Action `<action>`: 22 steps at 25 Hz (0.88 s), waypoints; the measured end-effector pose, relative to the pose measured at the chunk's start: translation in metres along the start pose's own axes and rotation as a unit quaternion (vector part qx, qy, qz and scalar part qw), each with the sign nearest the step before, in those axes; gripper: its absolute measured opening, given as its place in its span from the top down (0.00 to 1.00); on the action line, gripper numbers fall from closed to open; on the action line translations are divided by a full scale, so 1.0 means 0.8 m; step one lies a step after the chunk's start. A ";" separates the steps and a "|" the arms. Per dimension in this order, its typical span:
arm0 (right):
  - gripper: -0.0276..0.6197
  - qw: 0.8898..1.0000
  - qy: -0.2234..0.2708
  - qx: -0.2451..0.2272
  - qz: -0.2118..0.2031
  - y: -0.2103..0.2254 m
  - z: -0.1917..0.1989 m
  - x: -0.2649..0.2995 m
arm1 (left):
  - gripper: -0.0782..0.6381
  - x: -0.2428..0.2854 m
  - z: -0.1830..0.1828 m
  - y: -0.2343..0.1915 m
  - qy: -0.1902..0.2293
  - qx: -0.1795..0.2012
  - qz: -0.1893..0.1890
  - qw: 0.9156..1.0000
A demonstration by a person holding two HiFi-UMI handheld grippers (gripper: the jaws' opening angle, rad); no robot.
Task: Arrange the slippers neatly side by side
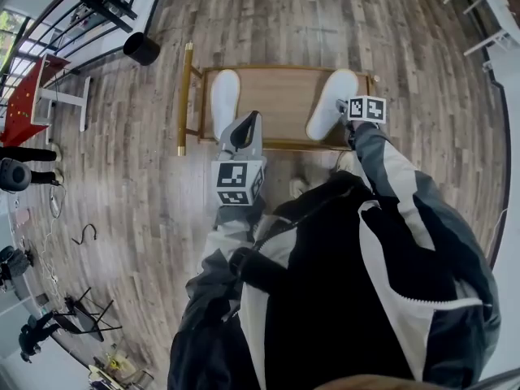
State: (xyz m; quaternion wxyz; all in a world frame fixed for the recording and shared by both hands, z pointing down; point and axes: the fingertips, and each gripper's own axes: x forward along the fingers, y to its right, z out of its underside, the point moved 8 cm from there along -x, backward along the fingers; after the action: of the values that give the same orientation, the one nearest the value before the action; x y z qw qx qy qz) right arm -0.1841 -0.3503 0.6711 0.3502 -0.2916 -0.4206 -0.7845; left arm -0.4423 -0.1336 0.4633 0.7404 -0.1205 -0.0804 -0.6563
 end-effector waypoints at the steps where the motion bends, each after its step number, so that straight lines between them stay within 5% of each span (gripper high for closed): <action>1: 0.91 1.000 0.008 -0.015 -0.010 -0.011 -0.004 -0.008 | 0.88 0.001 -0.001 0.000 0.002 -0.003 0.001 1.000; 9: 0.92 0.980 0.084 -0.168 -0.072 -0.116 -0.025 -0.096 | 0.88 0.009 -0.013 0.002 0.031 -0.011 0.002 0.999; 13: 0.92 0.964 0.127 -0.191 -0.131 -0.167 -0.027 -0.151 | 0.88 0.012 -0.015 0.001 0.034 -0.013 0.003 0.999; 22: 0.92 0.917 0.202 -0.292 -0.179 -0.232 -0.016 -0.236 | 0.88 0.008 -0.022 0.003 0.044 -0.014 -0.012 0.999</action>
State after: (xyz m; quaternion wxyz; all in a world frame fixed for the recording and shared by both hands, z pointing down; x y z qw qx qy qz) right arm -0.2238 -0.2296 0.4386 0.1802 -0.1362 -0.1384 -0.9643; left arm -0.4398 -0.1445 0.4476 0.7335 -0.1011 -0.0404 -0.6710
